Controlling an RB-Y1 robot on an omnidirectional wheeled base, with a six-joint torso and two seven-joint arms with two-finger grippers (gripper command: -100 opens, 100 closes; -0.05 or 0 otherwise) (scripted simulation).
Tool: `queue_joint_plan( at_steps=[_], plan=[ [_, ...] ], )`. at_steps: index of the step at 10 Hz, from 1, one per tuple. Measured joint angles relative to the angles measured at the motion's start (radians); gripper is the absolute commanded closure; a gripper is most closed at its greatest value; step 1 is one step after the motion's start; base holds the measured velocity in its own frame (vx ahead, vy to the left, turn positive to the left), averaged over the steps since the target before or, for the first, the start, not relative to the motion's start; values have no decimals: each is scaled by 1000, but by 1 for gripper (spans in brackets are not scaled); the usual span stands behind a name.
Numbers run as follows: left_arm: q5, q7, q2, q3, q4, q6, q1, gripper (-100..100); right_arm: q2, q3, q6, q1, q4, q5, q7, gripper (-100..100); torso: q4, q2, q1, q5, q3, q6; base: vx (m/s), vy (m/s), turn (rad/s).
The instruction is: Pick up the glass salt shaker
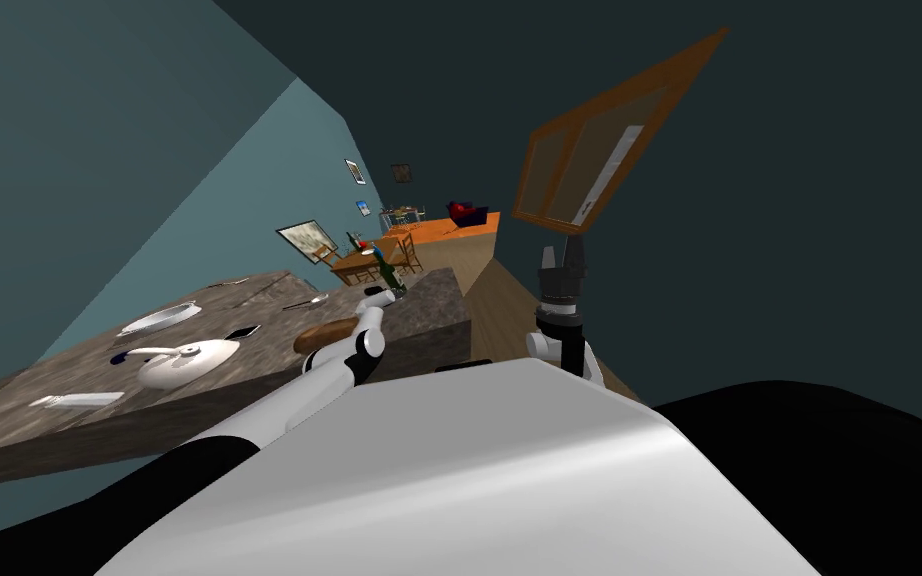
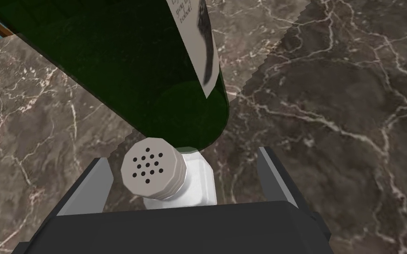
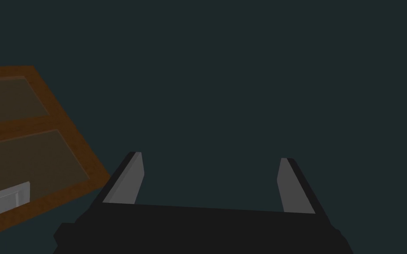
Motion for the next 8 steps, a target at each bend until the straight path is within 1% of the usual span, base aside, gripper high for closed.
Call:
queue_joint_plan(
  at_steps=[1,2,3,4,5,6,7,8],
  plan=[
    [-31,28,-10,3,-35,9,18,-100,0,0,0,0,0,0,0,0,0,0,1,0,0,1,-28,63,-121],
    [-58,57,-15,4,-58,18,28,-100,0,0,0,0,0,0,0,0,0,1,2,0,0,0,-17,30,31],
    [-70,77,-14,5,-57,18,28,-100,0,0,0,0,0,0,0,0,0,0,0,0,0,0,-26,44,-165],
    [-96,103,-18,8,-80,21,41,-100,0,0,0,0,0,0,0,0,0,1,1,0,0,1,-30,48,-138],
    [-125,131,-24,9,-103,29,52,-100,0,0,0,0,0,0,0,0,0,1,1,0,0,0,-15,23,2],
    [-140,154,-26,10,-107,31,53,-100,0,0,0,0,0,0,0,0,0,0,0,0,0,0,-5,6,7],
    [-142,158,-26,10,-107,31,53,100,0,0,0,0,0,0,0,0,0,-1,-1,0,0,0,0,0,0],
    [-142,158,-26,10,-107,31,53,100,0,0,0,0,0,0,0,0,0,-1,-2,0,-1,0,0,0,0]
  ],
)
